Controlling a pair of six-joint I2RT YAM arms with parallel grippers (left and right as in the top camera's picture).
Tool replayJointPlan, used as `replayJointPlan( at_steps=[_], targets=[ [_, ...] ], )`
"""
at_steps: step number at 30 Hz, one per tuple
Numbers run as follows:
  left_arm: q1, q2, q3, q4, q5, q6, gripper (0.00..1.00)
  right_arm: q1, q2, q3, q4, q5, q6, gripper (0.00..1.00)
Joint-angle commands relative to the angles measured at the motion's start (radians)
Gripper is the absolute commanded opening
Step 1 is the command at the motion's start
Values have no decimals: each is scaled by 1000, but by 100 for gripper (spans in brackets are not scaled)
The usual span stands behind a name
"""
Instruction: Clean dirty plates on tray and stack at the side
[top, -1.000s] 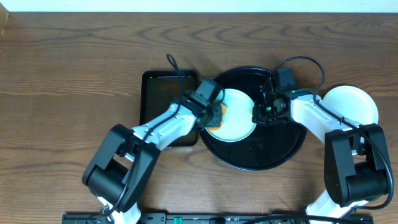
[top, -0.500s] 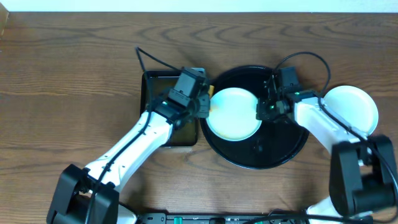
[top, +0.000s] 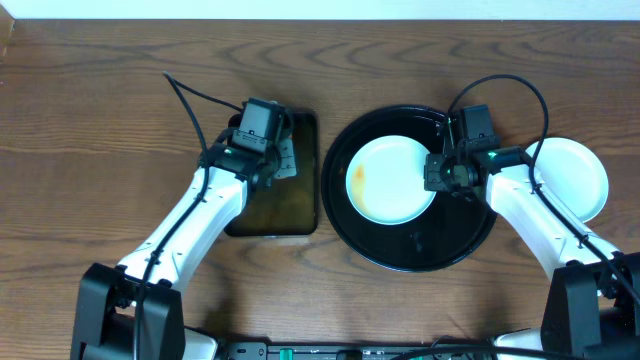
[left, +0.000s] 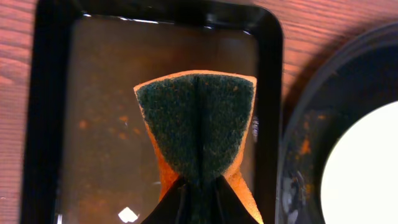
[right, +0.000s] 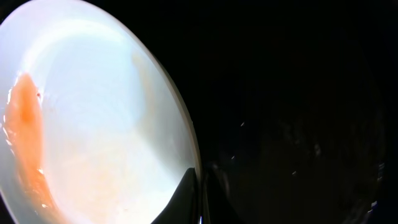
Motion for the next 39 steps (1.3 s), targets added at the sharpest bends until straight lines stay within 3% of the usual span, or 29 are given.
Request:
replayJointPlan(
  at_steps=[1,11,21,23,25,28,34,39],
  targets=[
    [13,10,-14,-8,-13,13,15,-2,-31,10,16,46,-93,1],
    [13,111,-21,-8,-16,13,15,-2,-222,10,9,121,-180,1],
    [13,149,-21,3,-16,13,15,-2,-233,10,-36,137,-203,1],
    [13,149,-21,3,-16,13,17,-3,-233,10,-34,152,-203,1],
    [13,149,-21,1,-16,13,29,-3,-233,10,-34,151,-202,1],
    [13,149,-21,-6,-16,13,31,-11,-227,10,-19,149,-186,17],
    [13,149,-21,-18,-15,12,33,-60,-169,10,43,58,-169,23],
    [13,149,-21,-28,-15,12,37,-172,-63,10,114,-172,-197,28]
  ],
)
